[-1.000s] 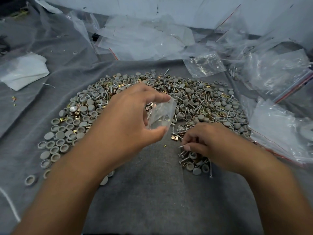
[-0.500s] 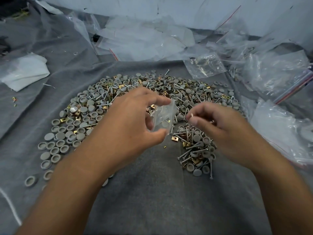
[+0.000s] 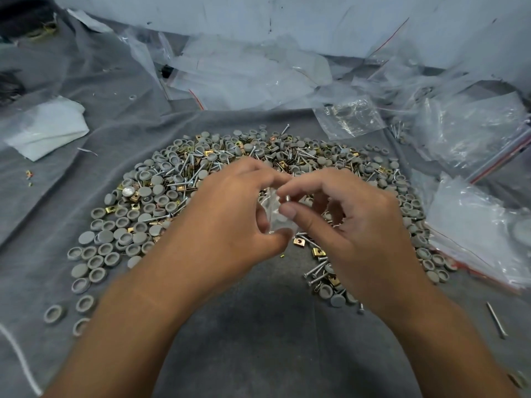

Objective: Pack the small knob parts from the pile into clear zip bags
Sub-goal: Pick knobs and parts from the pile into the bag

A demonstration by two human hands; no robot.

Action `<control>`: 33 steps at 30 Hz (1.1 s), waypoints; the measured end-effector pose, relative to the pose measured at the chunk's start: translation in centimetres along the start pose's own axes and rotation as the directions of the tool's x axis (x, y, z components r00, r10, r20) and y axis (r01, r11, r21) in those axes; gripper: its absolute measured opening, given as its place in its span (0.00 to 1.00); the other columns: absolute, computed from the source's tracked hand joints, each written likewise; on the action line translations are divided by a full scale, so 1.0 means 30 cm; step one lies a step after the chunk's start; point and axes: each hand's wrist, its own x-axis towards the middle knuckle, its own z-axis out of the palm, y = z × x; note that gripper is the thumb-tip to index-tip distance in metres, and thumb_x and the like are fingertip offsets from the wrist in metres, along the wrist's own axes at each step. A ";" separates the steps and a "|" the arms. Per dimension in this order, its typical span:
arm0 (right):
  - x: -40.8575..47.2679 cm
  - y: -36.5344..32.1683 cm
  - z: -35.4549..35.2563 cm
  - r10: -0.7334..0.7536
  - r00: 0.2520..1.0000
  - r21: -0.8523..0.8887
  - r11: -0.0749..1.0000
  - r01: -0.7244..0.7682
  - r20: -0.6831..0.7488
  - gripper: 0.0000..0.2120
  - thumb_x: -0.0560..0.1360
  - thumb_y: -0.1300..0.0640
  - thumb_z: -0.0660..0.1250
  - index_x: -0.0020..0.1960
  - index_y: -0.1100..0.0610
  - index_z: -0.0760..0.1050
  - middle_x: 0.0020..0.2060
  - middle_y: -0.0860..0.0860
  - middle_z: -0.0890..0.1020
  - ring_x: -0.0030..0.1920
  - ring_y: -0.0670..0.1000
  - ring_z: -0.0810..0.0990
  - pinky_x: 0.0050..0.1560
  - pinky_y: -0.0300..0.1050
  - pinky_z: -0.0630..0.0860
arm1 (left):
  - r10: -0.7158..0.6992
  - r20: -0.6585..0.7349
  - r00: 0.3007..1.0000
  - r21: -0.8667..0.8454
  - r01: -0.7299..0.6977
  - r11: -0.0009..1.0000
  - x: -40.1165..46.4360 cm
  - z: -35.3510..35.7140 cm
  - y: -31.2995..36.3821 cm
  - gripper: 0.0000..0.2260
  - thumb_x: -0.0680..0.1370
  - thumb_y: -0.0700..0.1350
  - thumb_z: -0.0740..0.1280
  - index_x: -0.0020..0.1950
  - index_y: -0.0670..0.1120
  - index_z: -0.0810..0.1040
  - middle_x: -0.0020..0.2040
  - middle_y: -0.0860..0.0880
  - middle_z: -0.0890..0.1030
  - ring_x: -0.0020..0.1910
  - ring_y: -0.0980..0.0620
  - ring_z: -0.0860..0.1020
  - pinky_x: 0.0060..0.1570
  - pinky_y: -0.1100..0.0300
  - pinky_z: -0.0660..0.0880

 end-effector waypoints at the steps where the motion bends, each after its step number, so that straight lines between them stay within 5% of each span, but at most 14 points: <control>1: 0.001 -0.001 -0.002 0.007 1.000 0.018 1.000 -0.007 -0.017 0.05 0.78 0.52 0.72 0.53 0.50 0.81 0.46 0.37 0.81 0.44 0.43 0.78 0.45 0.30 0.68 | -0.002 0.001 1.000 0.000 0.002 1.000 0.001 0.000 0.000 0.19 0.67 0.56 0.70 0.58 0.59 0.79 0.54 0.62 0.74 0.38 0.61 0.78 0.41 0.67 0.70; 5: 0.002 0.010 0.002 -0.020 0.999 -0.130 0.991 0.023 0.026 0.06 0.77 0.52 0.73 0.53 0.50 0.82 0.47 0.35 0.79 0.44 0.41 0.75 0.48 0.30 0.67 | -0.009 -0.020 1.000 -0.018 0.008 1.000 -0.002 -0.004 -0.003 0.19 0.68 0.54 0.72 0.60 0.60 0.79 0.54 0.61 0.75 0.38 0.60 0.79 0.40 0.71 0.72; 9: 0.008 0.039 -0.048 0.039 0.999 -0.032 0.999 -0.039 0.011 0.04 0.78 0.49 0.71 0.53 0.46 0.80 0.44 0.34 0.78 0.42 0.40 0.76 0.43 0.28 0.68 | -0.019 -0.043 0.999 0.008 0.019 1.000 -0.006 -0.007 -0.006 0.23 0.69 0.53 0.74 0.63 0.59 0.79 0.54 0.63 0.74 0.39 0.60 0.79 0.41 0.76 0.70; 11: 0.003 0.077 -0.086 0.117 0.975 -0.070 0.992 -0.105 0.190 0.04 0.77 0.47 0.71 0.51 0.41 0.80 0.44 0.34 0.78 0.45 0.41 0.77 0.43 0.29 0.69 | -0.023 -0.050 0.998 0.016 0.024 1.000 -0.007 -0.010 -0.004 0.23 0.69 0.53 0.74 0.63 0.59 0.79 0.53 0.64 0.74 0.38 0.60 0.79 0.41 0.76 0.70; 13: -0.013 0.122 -0.091 0.259 0.829 -0.254 0.956 -0.147 0.495 0.07 0.74 0.46 0.73 0.51 0.37 0.80 0.46 0.34 0.77 0.49 0.36 0.74 0.45 0.30 0.67 | -0.027 -0.046 0.999 0.030 0.028 0.999 -0.008 -0.008 -0.003 0.22 0.69 0.53 0.75 0.63 0.59 0.79 0.52 0.64 0.74 0.39 0.59 0.79 0.41 0.76 0.70; 15: -0.033 0.147 -0.072 0.334 0.695 -0.375 0.922 -0.099 0.637 0.07 0.75 0.48 0.74 0.51 0.38 0.82 0.46 0.36 0.77 0.50 0.35 0.73 0.50 0.35 0.70 | -0.028 -0.042 0.999 0.029 0.029 0.999 -0.008 -0.007 -0.002 0.22 0.69 0.53 0.75 0.63 0.60 0.79 0.51 0.64 0.74 0.39 0.58 0.79 0.41 0.76 0.70; 20: -0.049 0.161 -0.056 0.388 0.671 -0.447 0.890 -0.095 0.631 0.06 0.74 0.43 0.74 0.50 0.38 0.80 0.47 0.37 0.72 0.52 0.39 0.70 0.57 0.47 0.74 | -0.021 -0.048 0.999 0.031 0.023 0.999 -0.009 -0.011 0.001 0.22 0.69 0.53 0.74 0.63 0.60 0.79 0.48 0.65 0.74 0.40 0.60 0.78 0.42 0.77 0.69; 33: -0.039 0.157 -0.031 0.399 0.685 -0.429 0.893 -0.138 0.609 0.10 0.77 0.38 0.67 0.55 0.40 0.78 0.47 0.37 0.71 0.55 0.42 0.68 0.59 0.46 0.71 | -0.008 -0.049 0.999 0.037 0.010 0.999 -0.008 -0.016 0.002 0.22 0.69 0.54 0.73 0.63 0.59 0.79 0.49 0.64 0.74 0.40 0.61 0.78 0.44 0.77 0.68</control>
